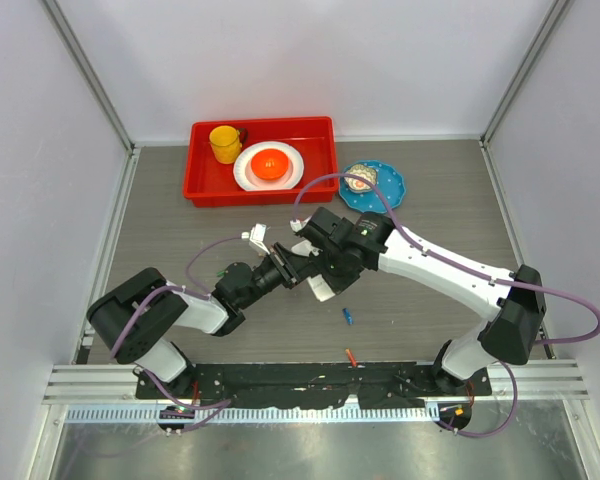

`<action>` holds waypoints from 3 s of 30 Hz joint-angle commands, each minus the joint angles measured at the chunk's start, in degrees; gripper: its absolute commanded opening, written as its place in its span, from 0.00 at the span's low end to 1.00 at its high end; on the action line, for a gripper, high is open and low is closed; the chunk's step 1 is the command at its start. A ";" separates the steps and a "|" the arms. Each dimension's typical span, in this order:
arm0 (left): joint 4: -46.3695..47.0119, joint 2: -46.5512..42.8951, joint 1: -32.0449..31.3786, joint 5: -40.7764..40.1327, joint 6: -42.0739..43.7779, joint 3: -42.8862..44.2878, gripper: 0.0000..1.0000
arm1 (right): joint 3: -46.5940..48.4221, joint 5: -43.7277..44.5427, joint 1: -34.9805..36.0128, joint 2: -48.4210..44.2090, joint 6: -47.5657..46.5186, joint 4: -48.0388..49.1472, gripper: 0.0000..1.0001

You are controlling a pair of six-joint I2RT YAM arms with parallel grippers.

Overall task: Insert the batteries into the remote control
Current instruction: Load the battery cover into the remote control.

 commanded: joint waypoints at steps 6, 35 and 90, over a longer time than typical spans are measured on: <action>15.10 -2.04 -0.54 0.33 0.26 0.51 0.00 | 0.62 2.73 -0.99 -1.55 1.51 4.94 0.07; 15.10 -3.81 -0.63 -1.25 -0.89 0.51 0.00 | -3.16 0.97 -3.71 -2.16 4.76 13.64 0.38; 15.01 -4.24 9.30 5.87 -11.61 -0.02 0.00 | -38.92 -17.29 -16.10 -41.27 26.64 56.17 0.73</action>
